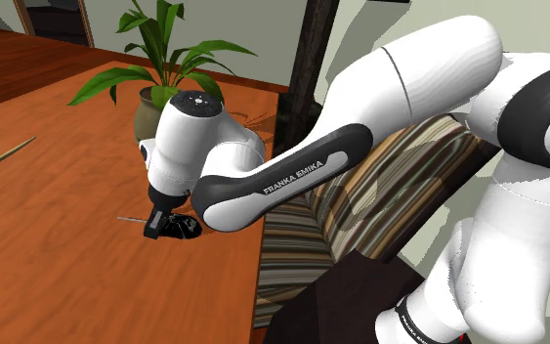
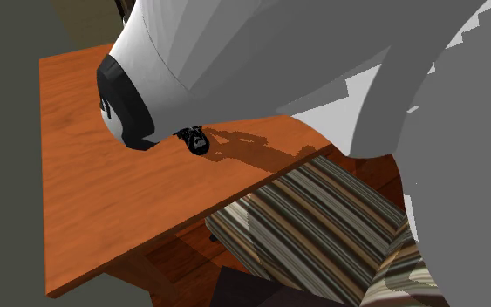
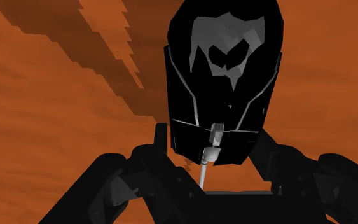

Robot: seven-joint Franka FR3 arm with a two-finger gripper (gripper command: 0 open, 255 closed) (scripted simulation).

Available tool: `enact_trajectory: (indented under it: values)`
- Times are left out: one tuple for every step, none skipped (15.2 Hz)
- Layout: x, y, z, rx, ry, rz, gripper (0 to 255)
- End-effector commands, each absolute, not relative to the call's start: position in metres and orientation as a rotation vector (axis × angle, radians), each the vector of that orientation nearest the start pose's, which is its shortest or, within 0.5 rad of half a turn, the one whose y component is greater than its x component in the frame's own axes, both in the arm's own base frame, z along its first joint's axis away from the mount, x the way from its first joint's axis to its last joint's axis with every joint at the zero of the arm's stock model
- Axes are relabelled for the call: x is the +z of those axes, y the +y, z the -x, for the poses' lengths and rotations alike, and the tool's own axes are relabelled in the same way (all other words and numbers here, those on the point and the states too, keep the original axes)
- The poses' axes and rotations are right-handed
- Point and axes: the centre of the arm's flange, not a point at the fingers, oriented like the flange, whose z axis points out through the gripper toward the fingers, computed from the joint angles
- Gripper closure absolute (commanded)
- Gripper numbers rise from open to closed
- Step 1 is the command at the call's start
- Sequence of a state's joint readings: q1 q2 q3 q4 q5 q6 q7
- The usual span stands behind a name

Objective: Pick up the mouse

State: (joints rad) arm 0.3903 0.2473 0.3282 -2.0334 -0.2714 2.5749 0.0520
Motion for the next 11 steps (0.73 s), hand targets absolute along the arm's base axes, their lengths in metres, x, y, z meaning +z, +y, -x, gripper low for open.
enact_trajectory:
  values:
    - [0.361,0.403,-0.467,-0.504,-1.271,2.805,255]
    - [0.360,0.402,-0.467,-0.504,-1.271,2.805,255]
    - [0.366,0.402,-0.467,-0.504,-1.271,2.805,255]
    - [0.371,0.402,-0.467,-0.504,-1.271,2.805,255]
    - [0.376,0.402,-0.467,-0.504,-1.271,2.805,255]
    - [0.381,0.402,-0.467,-0.504,-1.271,2.805,255]
    - [0.387,0.402,-0.467,-0.504,-1.271,2.805,255]
    - [0.392,0.402,-0.467,-0.504,-1.271,2.805,255]
    - [0.397,0.402,-0.467,-0.504,-1.271,2.805,255]
    - [0.403,0.402,-0.467,-0.504,-1.271,2.805,255]
    - [0.408,0.402,-0.467,-0.504,-1.271,2.805,255]
